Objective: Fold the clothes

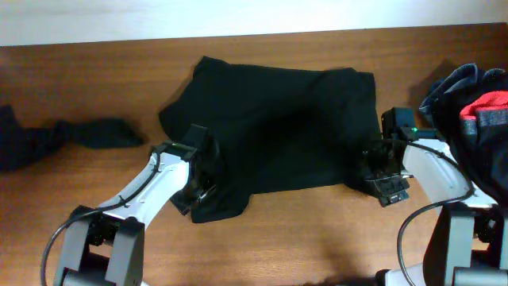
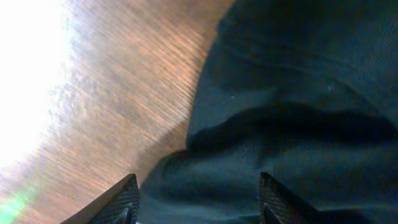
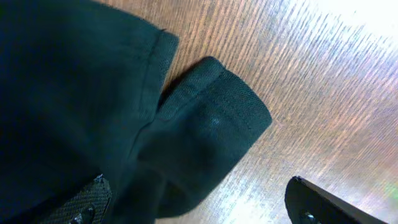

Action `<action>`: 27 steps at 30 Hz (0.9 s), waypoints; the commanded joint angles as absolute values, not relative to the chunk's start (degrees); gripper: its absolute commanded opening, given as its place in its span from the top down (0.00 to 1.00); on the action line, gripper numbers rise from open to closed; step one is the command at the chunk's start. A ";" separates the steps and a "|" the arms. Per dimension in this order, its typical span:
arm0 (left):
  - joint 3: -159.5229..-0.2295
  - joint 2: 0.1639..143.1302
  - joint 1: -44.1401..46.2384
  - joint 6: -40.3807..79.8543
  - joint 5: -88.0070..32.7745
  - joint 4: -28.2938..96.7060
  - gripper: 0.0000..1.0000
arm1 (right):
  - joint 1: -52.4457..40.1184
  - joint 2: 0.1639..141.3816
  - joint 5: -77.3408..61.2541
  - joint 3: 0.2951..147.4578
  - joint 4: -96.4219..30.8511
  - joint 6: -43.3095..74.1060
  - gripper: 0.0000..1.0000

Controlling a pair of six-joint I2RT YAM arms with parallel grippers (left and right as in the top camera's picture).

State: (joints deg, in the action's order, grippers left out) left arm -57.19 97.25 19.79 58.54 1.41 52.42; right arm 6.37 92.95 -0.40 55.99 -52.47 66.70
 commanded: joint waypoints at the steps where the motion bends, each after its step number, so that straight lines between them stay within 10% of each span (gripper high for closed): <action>1: -56.82 95.77 19.70 73.87 -1.45 52.12 0.39 | 6.00 92.25 -0.16 53.60 -51.07 73.76 0.05; 14: -56.82 95.77 19.66 86.78 -1.93 49.34 0.51 | 6.00 92.29 -1.91 47.68 -44.12 74.24 0.05; 27: -56.82 95.77 19.64 87.85 8.88 49.91 0.13 | 6.00 92.31 -1.85 45.36 -38.04 73.93 0.01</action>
